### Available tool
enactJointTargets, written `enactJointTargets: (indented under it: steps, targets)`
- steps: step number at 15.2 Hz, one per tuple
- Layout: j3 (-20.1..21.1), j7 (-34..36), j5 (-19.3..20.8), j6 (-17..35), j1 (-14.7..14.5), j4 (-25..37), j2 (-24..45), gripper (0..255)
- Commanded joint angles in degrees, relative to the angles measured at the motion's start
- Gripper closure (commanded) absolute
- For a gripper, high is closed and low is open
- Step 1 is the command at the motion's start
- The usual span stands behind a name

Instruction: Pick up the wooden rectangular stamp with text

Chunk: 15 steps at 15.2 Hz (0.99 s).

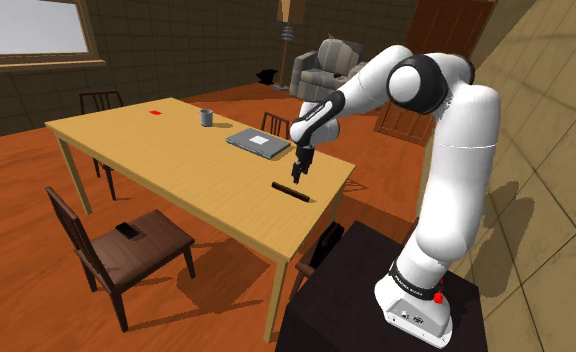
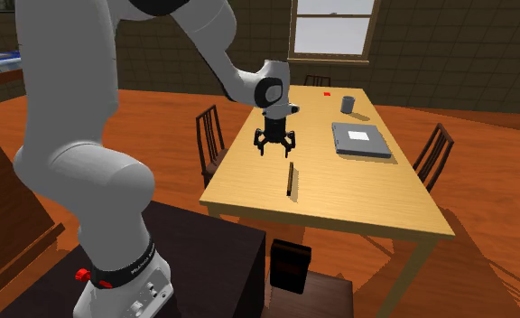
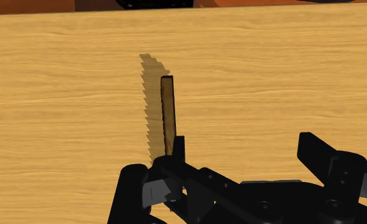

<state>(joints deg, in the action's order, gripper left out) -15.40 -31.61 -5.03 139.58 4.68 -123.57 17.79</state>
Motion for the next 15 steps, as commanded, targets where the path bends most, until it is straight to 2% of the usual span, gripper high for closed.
enactJointTargets:
  steps: [1,10,15]
  targets:
    - [0.52,-1.78,-1.60,0.75,1.27,3.72,4.79,0]
    - [3.44,-5.81,-5.30,1.00,6.78,23.32,25.47,0]
    - [4.08,-6.05,-5.83,3.06,7.28,24.47,28.67,0]
